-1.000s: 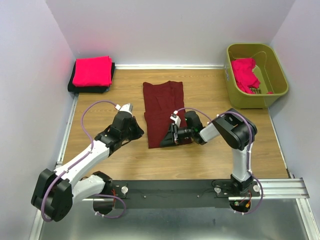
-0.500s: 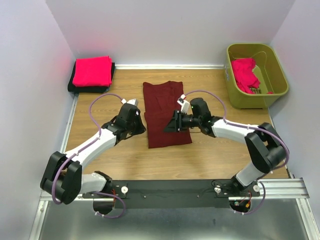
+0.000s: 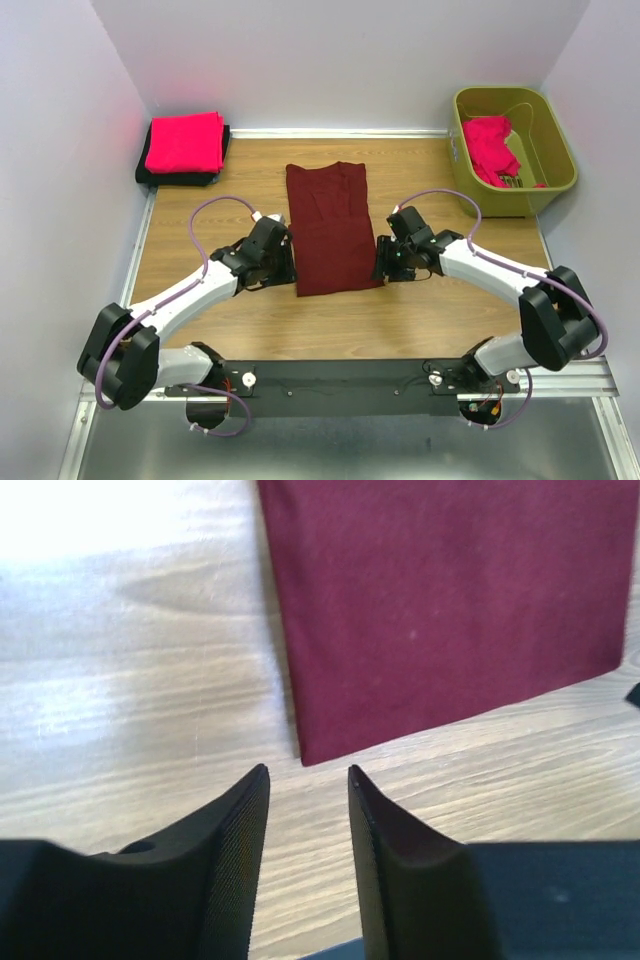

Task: Fold and stack the t-shirts
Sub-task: Fold the tshirt

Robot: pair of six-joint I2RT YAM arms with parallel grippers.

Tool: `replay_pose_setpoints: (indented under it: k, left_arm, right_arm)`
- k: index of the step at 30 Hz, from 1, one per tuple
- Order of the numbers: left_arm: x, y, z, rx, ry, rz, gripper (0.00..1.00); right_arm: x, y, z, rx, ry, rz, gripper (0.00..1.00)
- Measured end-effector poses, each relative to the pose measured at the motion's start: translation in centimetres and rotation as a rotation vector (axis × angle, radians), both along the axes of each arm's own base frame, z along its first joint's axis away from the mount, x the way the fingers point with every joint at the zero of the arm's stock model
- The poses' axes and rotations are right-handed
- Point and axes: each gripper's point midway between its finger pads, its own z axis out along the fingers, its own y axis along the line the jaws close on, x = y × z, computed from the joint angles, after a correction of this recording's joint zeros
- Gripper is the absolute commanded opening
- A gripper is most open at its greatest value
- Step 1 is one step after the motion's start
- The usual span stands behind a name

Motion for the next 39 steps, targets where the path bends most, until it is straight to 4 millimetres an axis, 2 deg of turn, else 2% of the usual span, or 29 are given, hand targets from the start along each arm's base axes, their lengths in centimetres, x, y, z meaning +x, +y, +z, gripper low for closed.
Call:
replay_pose_setpoints:
  k: [8,14,17,22,25,26,29,34,39]
  left_arm:
    - [-0.4,0.5,-1.4,0.057,0.038,0.015,0.56]
    - [-0.6,0.5,-2.0,0.075,0.054,0.01,0.56]
    - [-0.7,0.4,-2.3,0.081,0.061,0.005,0.56]
    - [-0.8,0.4,-2.8,0.095,0.071,0.0,0.56]
    - [-0.9,0.3,-2.8,0.096,0.072,-0.001,0.56]
    - [-0.9,0.3,-2.8,0.095,0.072,-0.001,0.56]
    - [-0.9,0.3,-2.9,0.096,0.074,-0.001,0.56]
    - [-1.2,0.1,-3.7,0.114,0.1,-0.008,0.53]
    - [-1.3,-0.3,-4.7,0.136,0.131,-0.019,0.47]
  right_arm:
    - [0.2,-1.8,-1.9,-0.145,0.071,-0.052,0.58]
    - [0.1,-1.9,-3.7,-0.195,0.115,-0.057,0.57]
    - [0.4,-1.5,-3.7,-0.195,0.115,-0.057,0.54]
    - [0.3,-1.1,-3.9,-0.212,0.107,-0.064,0.4]
    - [0.2,-0.7,-4.1,-0.215,0.101,-0.07,0.25]
    - [0.2,-0.6,-4.1,-0.211,0.1,-0.072,0.15]
    - [0.3,-0.1,-4.2,-0.197,0.093,-0.079,0.01]
    - [0.3,-0.1,-4.2,-0.195,0.091,-0.079,0.01]
    - [0.3,-0.1,-4.2,-0.195,0.089,-0.077,0.01]
